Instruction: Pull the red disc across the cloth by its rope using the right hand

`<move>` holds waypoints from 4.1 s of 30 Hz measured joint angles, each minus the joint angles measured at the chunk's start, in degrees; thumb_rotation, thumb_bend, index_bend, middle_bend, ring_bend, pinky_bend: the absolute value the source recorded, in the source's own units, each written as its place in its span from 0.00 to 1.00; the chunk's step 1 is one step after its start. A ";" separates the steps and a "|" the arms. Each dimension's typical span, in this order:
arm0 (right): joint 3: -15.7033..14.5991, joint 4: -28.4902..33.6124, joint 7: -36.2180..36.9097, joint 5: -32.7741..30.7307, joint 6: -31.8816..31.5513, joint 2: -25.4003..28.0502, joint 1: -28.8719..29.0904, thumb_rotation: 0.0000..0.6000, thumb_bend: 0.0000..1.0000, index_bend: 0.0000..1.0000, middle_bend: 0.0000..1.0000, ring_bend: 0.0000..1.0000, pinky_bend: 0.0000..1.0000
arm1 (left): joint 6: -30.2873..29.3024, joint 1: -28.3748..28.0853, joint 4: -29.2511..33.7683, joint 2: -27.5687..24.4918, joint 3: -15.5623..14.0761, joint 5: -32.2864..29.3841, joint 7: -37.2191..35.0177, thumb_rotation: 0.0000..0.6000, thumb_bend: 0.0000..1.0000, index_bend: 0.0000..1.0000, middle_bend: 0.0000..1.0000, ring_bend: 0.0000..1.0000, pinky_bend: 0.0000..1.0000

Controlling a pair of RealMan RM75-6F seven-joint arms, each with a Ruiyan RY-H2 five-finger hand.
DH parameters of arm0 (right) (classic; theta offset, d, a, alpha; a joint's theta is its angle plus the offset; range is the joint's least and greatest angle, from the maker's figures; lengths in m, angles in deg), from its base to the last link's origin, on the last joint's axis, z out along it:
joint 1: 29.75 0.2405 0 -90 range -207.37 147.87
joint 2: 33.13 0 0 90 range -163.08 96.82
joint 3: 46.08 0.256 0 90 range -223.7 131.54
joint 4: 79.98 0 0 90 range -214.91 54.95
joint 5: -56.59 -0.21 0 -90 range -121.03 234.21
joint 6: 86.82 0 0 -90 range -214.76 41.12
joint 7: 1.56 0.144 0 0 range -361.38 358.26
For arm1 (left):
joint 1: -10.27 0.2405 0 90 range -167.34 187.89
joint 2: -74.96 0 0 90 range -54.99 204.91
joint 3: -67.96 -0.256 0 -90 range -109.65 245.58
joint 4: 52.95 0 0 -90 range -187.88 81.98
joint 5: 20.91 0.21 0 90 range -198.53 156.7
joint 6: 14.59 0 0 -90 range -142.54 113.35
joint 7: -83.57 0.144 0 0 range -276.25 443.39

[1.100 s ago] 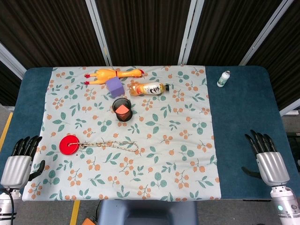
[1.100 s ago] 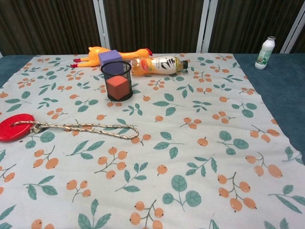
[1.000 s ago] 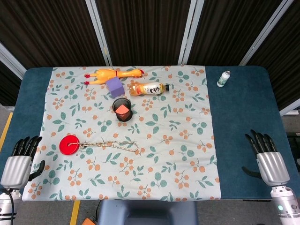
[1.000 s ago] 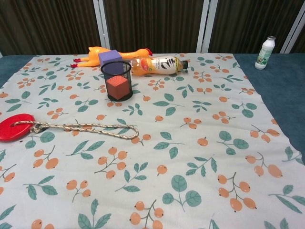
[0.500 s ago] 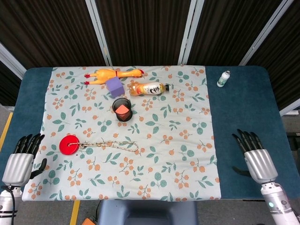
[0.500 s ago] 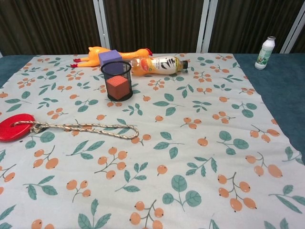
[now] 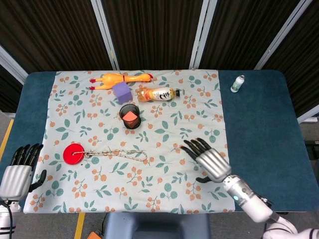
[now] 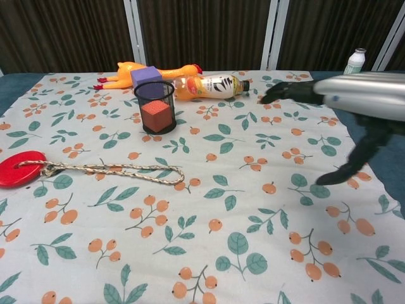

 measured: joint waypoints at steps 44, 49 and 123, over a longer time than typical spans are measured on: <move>-2.22 -14.30 -26.50 -52.83 0.29 -25.17 38.63 1.00 0.20 0.00 0.04 0.00 0.00 | -0.80 2.35 -4.86 -0.84 0.53 -2.54 -4.72 0.95 0.46 0.00 0.06 0.00 0.08; -3.22 -16.04 -25.95 -54.51 1.27 -25.82 39.80 1.00 0.20 0.00 0.08 0.00 0.00 | -0.76 2.59 -5.40 -0.93 0.58 -2.87 -5.39 0.94 0.46 0.00 0.06 0.00 0.08; -7.37 -11.55 -8.39 -35.41 -7.40 -16.00 29.24 1.00 0.81 0.90 0.82 0.63 0.71 | -0.48 2.98 -5.27 -1.30 0.72 -2.62 -6.29 0.94 0.46 0.00 0.05 0.00 0.08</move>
